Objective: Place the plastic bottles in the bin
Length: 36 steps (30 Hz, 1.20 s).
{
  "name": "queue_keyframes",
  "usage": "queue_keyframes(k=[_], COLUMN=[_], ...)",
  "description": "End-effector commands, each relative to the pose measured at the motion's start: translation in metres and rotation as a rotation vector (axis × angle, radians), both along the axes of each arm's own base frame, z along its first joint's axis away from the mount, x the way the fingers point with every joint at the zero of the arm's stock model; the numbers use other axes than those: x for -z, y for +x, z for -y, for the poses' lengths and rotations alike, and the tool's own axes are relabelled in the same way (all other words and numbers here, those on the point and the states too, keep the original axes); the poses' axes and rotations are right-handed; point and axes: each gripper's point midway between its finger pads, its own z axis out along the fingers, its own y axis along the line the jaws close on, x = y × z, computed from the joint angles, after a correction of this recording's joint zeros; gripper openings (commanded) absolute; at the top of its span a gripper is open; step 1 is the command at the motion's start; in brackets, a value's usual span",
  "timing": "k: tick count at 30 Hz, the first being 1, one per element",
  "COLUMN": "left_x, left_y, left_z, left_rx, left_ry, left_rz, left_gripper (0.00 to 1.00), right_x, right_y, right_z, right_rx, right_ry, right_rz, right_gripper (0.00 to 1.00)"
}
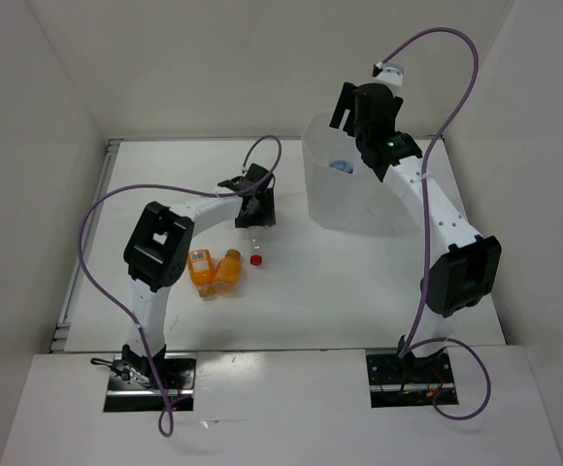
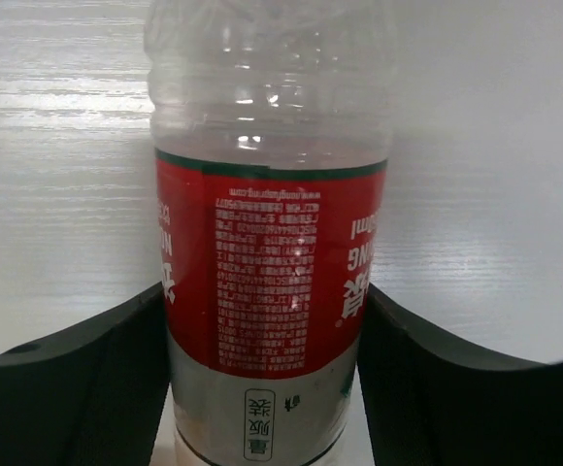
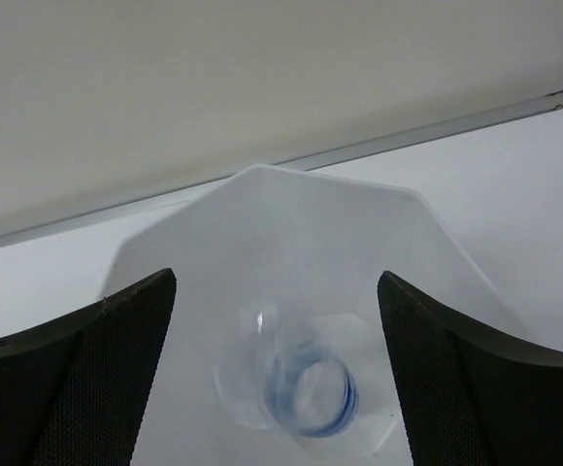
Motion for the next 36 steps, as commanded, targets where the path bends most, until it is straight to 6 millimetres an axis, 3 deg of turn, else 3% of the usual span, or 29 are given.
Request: queue_keyframes(k=[1, 5, 8, 13, 14, 15, 16, 18, 19, 21, 22, 23, 24, 25, 26, 29, 30, 31, 33, 34, 36], left_x=[-0.042, -0.076, -0.135, -0.278, -0.306, -0.338, -0.362, -0.387, -0.411, -0.427, -0.453, -0.464, -0.464, -0.425, -0.456, -0.45, -0.438, -0.44, -0.439, -0.448, -0.439], left_y=[0.014, 0.014, 0.02, 0.021, 0.016, 0.019, 0.019, 0.023, 0.033, 0.037, 0.048, 0.048, 0.048, 0.074, 0.064, 0.07, 0.071, 0.071, 0.079, 0.079, 0.088], left_z=[-0.005, -0.017, -0.024, -0.036, -0.031, -0.028, -0.02, -0.002, 0.013, 0.04, 0.059, 0.073, 0.08, 0.105, 0.114, 0.143, 0.159, 0.166, 0.172, 0.173, 0.177], left_rx=[-0.033, -0.07, -0.106, -0.118, -0.097, -0.085, -0.053, -0.009, 0.026, 0.086, 0.111, 0.138, 0.157, 0.172, 0.186, 0.224, 0.247, 0.259, 0.234, 0.219, 0.21], left_ry=[-0.004, 0.015, -0.007, -0.097, -0.131, -0.167, -0.189, -0.217, -0.226, -0.238, -0.274, -0.282, -0.268, -0.235, -0.281, -0.323, -0.319, -0.324, -0.351, -0.384, -0.411], left_rz=[0.1, 0.171, 0.288, 0.604, 0.661, 0.73, 0.79, 0.842, 0.897, 0.915, 0.975, 1.005, 0.995, 0.961, 1.064, 1.088, 1.087, 1.111, 1.142, 1.167, 1.165], left_gripper=[0.72, 0.6, 0.58, 0.58, 0.58, 0.58, 0.58, 0.58, 0.58, 0.58, 0.58, 0.58, 0.58, 0.58, 0.58, 0.62, 0.63, 0.63, 0.63, 0.63, 0.63], right_x=[-0.032, -0.043, -0.063, -0.084, -0.081, -0.09, -0.083, -0.096, -0.082, -0.095, -0.09, -0.094, -0.098, -0.094, -0.092, -0.088, -0.08, -0.086, -0.082, -0.082, -0.08], right_y=[-0.009, -0.019, -0.03, -0.048, -0.051, -0.061, -0.067, -0.091, -0.097, -0.121, -0.125, -0.13, -0.137, -0.139, -0.144, -0.156, -0.159, -0.165, -0.168, -0.168, -0.17], right_z=[0.003, 0.004, 0.011, 0.03, 0.042, 0.05, 0.065, 0.082, 0.089, 0.088, 0.083, 0.079, 0.073, 0.071, 0.071, 0.073, 0.072, 0.07, 0.062, 0.06, 0.06], right_rx=[-0.011, -0.021, -0.012, 0.05, 0.098, 0.129, 0.183, 0.218, 0.234, 0.191, 0.164, 0.135, 0.096, 0.085, 0.089, 0.094, 0.082, 0.066, 0.018, 0.006, 0.006], right_ry=[0.041, 0.049, 0.051, 0.029, 0.016, 0.039, 0.04, 0.104, 0.148, 0.218, 0.24, 0.259, 0.281, 0.291, 0.299, 0.337, 0.336, 0.358, 0.367, 0.369, 0.368], right_rz=[0.076, 0.091, 0.132, 0.172, 0.163, 0.188, 0.173, 0.214, 0.2, 0.244, 0.236, 0.24, 0.243, 0.229, 0.216, 0.229, 0.215, 0.236, 0.221, 0.219, 0.217], right_gripper=[0.89, 0.91, 0.92, 0.94, 0.98, 1.0, 1.0, 1.0, 1.0, 1.0, 1.0, 1.0, 1.0, 1.0, 1.0, 1.0, 1.0, 1.0, 1.0, 1.0, 1.0])
